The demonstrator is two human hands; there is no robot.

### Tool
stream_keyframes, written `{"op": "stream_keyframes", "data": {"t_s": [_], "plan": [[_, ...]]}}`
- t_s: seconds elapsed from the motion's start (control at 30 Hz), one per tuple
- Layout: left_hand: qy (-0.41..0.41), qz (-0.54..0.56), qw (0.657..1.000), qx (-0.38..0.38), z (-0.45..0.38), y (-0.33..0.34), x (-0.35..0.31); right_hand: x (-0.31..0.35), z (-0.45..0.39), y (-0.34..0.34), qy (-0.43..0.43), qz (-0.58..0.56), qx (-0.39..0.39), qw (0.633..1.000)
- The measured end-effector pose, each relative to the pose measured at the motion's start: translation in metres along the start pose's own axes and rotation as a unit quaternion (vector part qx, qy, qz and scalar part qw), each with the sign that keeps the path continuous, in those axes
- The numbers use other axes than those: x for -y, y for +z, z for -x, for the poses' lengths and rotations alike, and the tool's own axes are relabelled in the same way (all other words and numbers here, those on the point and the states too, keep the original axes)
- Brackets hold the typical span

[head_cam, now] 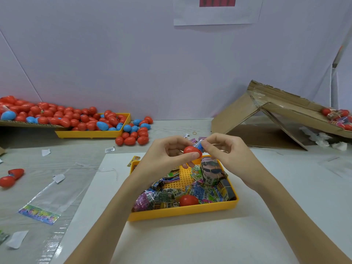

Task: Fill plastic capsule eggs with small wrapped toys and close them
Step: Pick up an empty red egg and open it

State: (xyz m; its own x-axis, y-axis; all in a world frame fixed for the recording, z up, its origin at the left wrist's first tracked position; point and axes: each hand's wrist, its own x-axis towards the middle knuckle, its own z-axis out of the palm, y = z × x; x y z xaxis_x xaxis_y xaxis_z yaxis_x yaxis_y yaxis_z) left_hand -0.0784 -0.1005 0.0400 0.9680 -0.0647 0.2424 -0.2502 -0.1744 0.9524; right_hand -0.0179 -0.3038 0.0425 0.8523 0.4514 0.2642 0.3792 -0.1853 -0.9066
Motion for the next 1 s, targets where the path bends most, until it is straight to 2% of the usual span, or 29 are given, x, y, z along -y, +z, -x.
{"op": "stream_keyframes", "data": {"t_s": [0.27, 0.43, 0.7, 0.87, 1.0], "plan": [[0.02, -0.018, 0.999, -0.026, -0.0014, 0.0025, 0.0021, -0.0024, 0.0002, 0.0022, -0.001, 0.042, -0.044, 0.998], [0.043, -0.033, 0.996, -0.066, -0.0008, 0.0031, 0.004, -0.0035, 0.0014, 0.004, 0.041, -0.063, -0.05, 0.996], [0.101, -0.057, 0.989, -0.093, -0.0006, 0.0033, 0.004, -0.0008, 0.0034, 0.0075, 0.051, -0.164, -0.039, 0.984], [0.117, -0.074, 0.986, -0.091, 0.0007, 0.0023, 0.0064, 0.0004, 0.0054, 0.008, 0.068, -0.144, 0.0, 0.987], [0.19, -0.148, 0.965, -0.107, -0.0001, 0.003, 0.0053, 0.0004, 0.0063, 0.0084, 0.084, -0.139, 0.023, 0.987]]}}
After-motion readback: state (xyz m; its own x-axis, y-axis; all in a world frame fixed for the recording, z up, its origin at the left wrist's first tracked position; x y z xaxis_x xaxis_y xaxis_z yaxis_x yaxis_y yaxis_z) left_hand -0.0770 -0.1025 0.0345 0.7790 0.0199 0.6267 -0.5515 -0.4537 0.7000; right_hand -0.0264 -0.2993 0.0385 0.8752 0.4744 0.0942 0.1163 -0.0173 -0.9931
